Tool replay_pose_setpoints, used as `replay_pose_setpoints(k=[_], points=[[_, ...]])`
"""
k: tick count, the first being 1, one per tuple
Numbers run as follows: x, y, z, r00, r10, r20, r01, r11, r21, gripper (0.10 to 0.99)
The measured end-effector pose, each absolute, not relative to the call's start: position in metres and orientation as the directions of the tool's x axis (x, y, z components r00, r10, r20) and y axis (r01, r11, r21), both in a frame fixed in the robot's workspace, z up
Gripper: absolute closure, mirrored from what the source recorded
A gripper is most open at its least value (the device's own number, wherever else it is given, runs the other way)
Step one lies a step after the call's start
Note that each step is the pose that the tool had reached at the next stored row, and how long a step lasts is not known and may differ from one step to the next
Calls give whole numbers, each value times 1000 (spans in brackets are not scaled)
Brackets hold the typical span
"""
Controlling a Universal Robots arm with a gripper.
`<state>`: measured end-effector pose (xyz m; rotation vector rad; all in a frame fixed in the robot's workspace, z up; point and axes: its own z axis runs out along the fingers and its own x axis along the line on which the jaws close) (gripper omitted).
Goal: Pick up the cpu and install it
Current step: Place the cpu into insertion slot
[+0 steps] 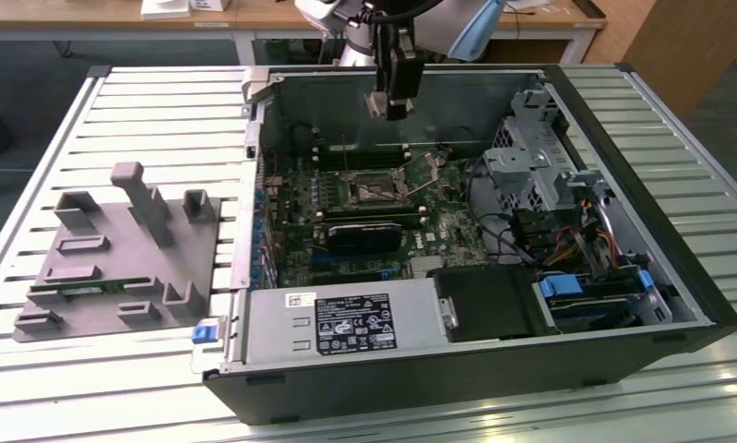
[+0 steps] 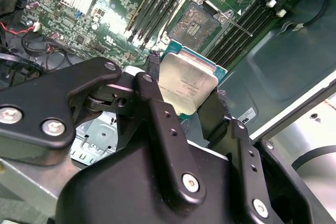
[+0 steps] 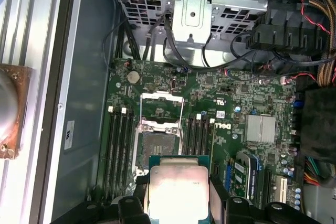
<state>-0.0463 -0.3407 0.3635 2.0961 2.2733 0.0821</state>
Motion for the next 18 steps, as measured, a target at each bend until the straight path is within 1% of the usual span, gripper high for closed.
replay_pose_setpoints(k=[18], points=[[-46, -341, 358, -81, 997, 1, 994, 81, 72, 545]])
